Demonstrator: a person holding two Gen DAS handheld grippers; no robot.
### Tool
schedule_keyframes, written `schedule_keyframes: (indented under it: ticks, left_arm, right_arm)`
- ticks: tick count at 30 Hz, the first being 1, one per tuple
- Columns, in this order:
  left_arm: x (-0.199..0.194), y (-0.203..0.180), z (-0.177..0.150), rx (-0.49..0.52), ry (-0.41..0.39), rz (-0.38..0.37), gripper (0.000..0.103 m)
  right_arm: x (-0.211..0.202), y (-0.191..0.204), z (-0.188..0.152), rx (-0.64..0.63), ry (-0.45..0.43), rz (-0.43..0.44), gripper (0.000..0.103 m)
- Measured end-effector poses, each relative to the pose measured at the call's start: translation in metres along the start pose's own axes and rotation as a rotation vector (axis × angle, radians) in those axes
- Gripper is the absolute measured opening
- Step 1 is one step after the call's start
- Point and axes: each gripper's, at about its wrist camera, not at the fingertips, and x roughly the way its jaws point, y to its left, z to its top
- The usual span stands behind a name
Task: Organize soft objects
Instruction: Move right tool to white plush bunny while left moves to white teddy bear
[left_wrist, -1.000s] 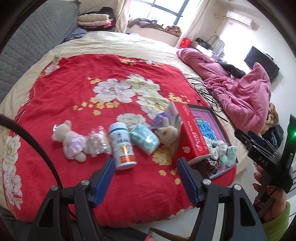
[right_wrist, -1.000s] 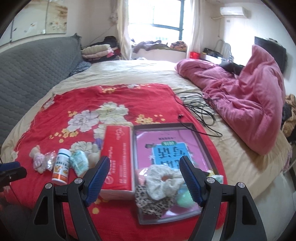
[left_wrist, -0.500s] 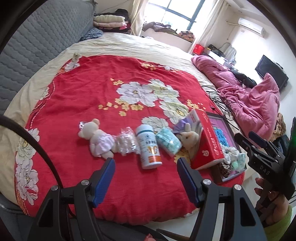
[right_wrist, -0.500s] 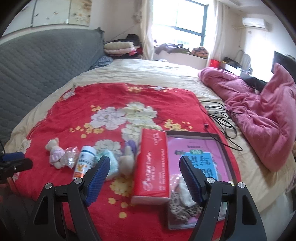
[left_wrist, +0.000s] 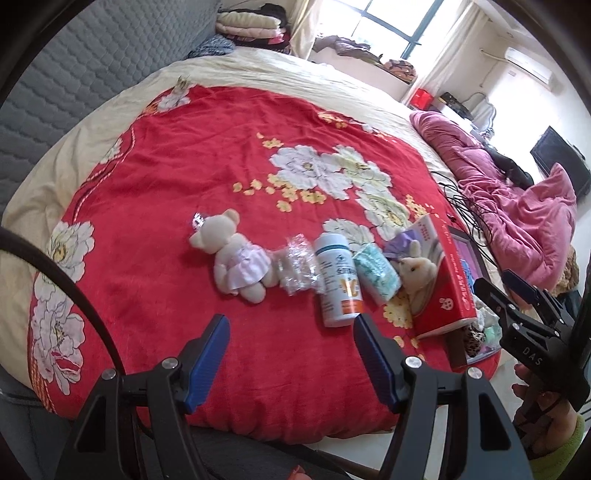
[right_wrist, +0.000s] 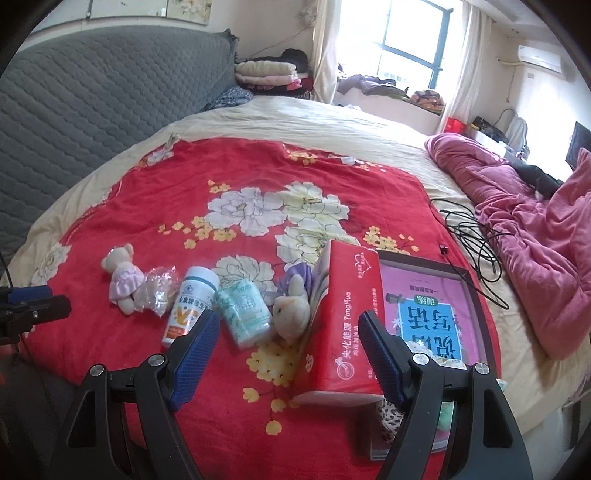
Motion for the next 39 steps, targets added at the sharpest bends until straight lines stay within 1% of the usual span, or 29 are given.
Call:
schedule_keyframes:
  ticks: [8, 18, 21, 25, 28, 31, 34, 39]
  left_arm:
    - [0.014, 0.015, 0.0, -0.034, 0.017, -0.008, 0.069]
    - [0.037, 0.029, 0.002, -0.065, 0.058, -0.015, 0.069]
    - [0.044, 0.033, 0.003, -0.074, 0.069, -0.017, 0.069]
    - [0.052, 0.037, 0.007, -0.085, 0.082, -0.018, 0.069]
    - [0.059, 0.04, 0.011, -0.098, 0.089, -0.024, 0.069]
    - [0.066, 0.045, 0.015, -0.11, 0.093, -0.024, 0.069]
    - [0.071, 0.054, 0.02, -0.159, 0.089, -0.026, 0.069]
    - [0.083, 0.071, 0.027, -0.251, 0.084, -0.035, 0.069]
  right_arm:
    - [0.026, 0.004, -0.003, -0.017, 0.041, -0.03, 0.078]
    - [0.072, 0.024, 0.003, -0.122, 0.108, -0.102, 0.078]
    - [0.088, 0.03, 0.005, -0.169, 0.144, -0.134, 0.078]
    - [0.109, 0.037, 0.003, -0.269, 0.195, -0.191, 0.079]
    - [0.119, 0.043, 0.0, -0.358, 0.21, -0.249, 0.079]
    - [0.128, 0.049, -0.003, -0.442, 0.223, -0.283, 0.077]
    - [0.135, 0.052, -0.006, -0.502, 0.232, -0.316, 0.071]
    - [0.144, 0.056, -0.011, -0.58, 0.237, -0.369, 0.069]
